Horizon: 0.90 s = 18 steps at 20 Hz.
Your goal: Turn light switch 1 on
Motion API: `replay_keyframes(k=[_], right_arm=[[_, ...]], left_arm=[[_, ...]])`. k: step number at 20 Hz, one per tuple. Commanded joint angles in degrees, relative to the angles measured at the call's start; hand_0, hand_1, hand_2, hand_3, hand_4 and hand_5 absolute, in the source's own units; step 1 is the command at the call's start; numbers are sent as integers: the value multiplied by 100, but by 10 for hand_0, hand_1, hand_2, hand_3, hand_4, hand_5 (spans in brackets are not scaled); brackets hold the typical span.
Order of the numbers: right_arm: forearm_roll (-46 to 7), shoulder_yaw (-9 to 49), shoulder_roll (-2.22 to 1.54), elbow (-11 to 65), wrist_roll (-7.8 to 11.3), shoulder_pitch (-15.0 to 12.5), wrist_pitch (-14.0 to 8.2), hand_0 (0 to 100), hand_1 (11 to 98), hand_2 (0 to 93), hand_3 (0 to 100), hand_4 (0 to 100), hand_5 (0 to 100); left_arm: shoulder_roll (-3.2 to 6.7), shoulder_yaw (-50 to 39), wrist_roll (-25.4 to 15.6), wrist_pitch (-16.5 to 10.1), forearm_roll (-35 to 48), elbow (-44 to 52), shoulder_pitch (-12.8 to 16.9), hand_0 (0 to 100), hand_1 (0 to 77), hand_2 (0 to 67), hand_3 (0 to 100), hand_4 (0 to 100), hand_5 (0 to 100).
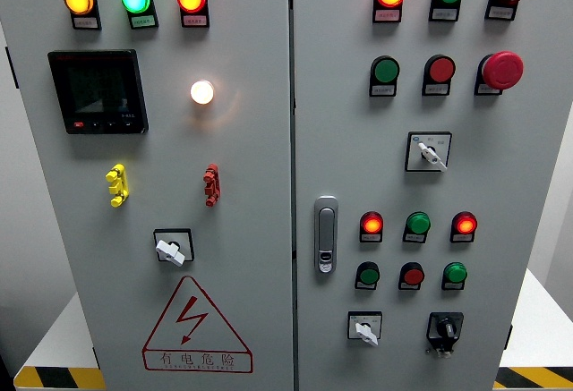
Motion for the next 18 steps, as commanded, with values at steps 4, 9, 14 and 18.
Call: replay_keyframes(k=[4, 9, 14, 18], right_arm=[[0, 0, 7, -2, 1, 1, 3, 0, 195, 0, 194, 191, 107], [0, 0, -2, 7, 1, 1, 3, 0, 195, 0, 194, 191, 106], [0, 0, -2, 7, 1, 1, -6, 0, 195, 0, 194, 191, 106], [0, 0, 7, -2, 1, 1, 3, 0, 195, 0, 194, 191, 107]], left_arm=[[521, 1939, -1320, -59, -1605, 2139, -286, 0, 333, 511, 857, 929, 745], [-14, 4373, -2289, -1181, -3501, 5153, -1122, 0, 314, 487, 815, 898, 728], [-647, 5545, -2193, -3099, -4561, 7258, -1255, 0, 264, 341, 557, 693, 582], [-674, 5915, -825, -3083, -4657, 7312, -1237, 0, 182, 265, 235, 448, 382]])
